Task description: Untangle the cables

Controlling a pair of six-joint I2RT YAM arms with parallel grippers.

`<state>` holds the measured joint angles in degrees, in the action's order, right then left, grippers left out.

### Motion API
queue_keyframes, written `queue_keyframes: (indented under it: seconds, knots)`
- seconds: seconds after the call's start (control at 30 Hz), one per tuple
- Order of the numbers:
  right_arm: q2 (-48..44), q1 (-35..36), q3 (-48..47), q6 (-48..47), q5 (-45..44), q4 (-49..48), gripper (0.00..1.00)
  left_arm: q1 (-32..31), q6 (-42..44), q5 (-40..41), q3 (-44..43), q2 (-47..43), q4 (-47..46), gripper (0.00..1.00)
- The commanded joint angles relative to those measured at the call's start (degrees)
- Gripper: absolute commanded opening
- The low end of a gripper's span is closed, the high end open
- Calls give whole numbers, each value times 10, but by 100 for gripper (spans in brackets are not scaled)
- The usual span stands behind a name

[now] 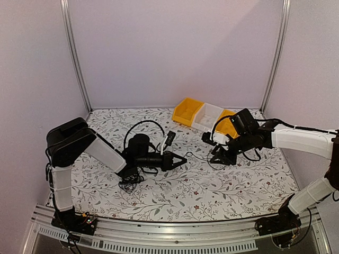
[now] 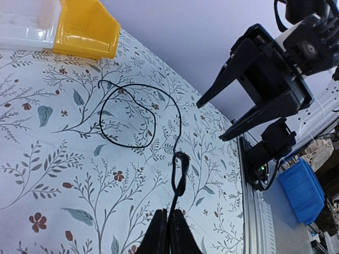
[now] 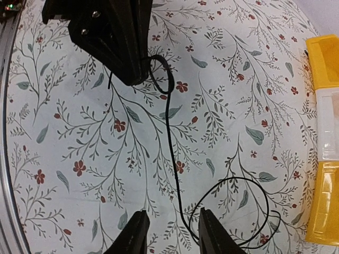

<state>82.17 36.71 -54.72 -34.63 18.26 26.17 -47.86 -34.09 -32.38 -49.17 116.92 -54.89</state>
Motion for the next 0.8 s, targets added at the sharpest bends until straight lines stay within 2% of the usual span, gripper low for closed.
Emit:
queue_keyframes:
  seconds: [0.0,0.17,0.33,0.5,0.63,0.77]
  knots:
    - [6,3,-34,21,83,9,45,-14,35,-18,16,-47,-21,0]
    - [52,3,-79,31,122,25,49,-37,85,-6,14,-82,34,0]
    - [68,3,-82,30,173,32,49,-53,101,8,14,-95,53,0]
    - [60,3,-70,26,213,35,45,-60,104,10,10,-89,54,0]
    - [57,4,-67,15,252,48,45,-60,104,10,5,-85,55,0]
    - [53,3,-65,17,253,42,43,-62,105,6,-2,-81,55,0]
